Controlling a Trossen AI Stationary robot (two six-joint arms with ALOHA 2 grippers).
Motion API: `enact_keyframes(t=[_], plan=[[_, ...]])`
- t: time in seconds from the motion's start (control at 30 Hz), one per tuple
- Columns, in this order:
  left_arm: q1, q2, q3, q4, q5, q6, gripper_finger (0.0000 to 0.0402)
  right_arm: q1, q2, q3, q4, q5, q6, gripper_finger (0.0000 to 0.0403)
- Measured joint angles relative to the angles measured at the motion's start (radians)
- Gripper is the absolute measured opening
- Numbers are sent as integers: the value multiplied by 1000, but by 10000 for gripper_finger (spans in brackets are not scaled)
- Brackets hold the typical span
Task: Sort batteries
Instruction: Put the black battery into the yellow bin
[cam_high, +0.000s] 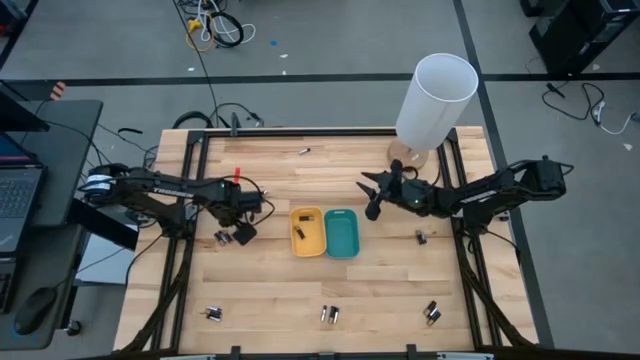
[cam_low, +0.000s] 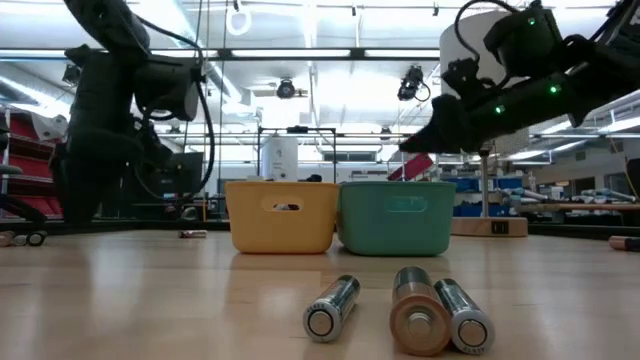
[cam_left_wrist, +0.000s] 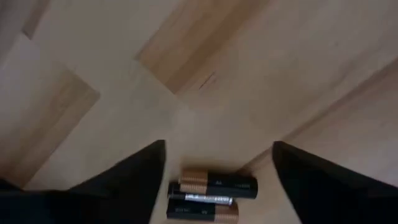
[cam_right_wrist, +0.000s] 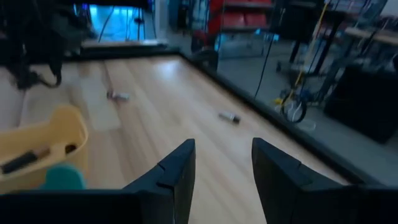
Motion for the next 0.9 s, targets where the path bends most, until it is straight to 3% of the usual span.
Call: enact_keyframes(t=[0.13,0.2,0.57,0.9], plan=[[-3,0,0,31,-5,5,385,-17,0,0,52,0,-36,145],[-4,0,0,27,3,7,395,-25,0,0,60,0,-40,145],[-19,0,0,-96,-7,-41,377,-36,0,0,52,-10,-35,145],[-95,0,0,-81,-8,-56,376,-35,0,0,52,-12,-29,145]])
